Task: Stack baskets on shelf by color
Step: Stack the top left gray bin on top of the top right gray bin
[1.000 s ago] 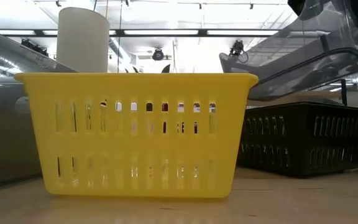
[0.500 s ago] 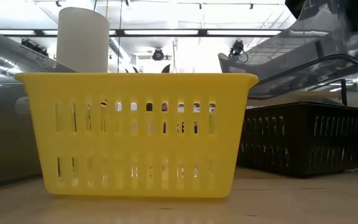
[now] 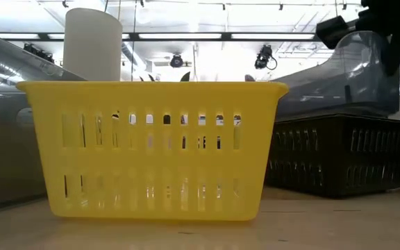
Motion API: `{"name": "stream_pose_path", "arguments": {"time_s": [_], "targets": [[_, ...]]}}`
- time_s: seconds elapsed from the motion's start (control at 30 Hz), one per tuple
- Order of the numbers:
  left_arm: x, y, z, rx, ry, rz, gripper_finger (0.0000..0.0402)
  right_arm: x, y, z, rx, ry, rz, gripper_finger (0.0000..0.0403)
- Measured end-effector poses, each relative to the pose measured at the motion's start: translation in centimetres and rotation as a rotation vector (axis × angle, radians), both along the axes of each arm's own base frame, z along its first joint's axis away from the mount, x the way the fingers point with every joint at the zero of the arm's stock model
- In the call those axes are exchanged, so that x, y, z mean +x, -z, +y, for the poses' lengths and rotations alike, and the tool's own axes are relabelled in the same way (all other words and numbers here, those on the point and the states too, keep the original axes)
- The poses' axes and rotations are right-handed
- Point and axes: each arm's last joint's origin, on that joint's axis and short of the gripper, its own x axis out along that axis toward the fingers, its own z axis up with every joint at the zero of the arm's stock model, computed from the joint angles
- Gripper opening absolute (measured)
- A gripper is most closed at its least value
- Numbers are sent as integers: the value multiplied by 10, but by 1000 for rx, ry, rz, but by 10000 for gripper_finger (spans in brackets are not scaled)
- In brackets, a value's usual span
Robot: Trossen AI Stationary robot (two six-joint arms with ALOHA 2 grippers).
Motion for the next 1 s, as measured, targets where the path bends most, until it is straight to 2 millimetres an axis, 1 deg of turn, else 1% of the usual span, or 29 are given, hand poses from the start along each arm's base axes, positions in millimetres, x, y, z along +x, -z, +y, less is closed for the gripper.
{"name": "stream_pose_path", "arguments": {"time_s": [0.13,0.37,0.67,0.77,0.93,1.0], "targets": [[0,0,0,-1,0,0,80,0,0,0,2,0,2,2],[0,0,0,-9,0,-2,77,3,-11,-1,13,-16,-24,3],[1,0,3,-8,-11,-2,85,9,-10,-17,36,12,-10,4],[1,0,5,-7,-18,-2,90,10,-5,-21,48,14,-3,4],[1,0,5,-5,0,1,89,6,13,-24,58,12,44,5],[2,1,6,-4,8,5,88,6,17,-24,66,11,44,5]]}}
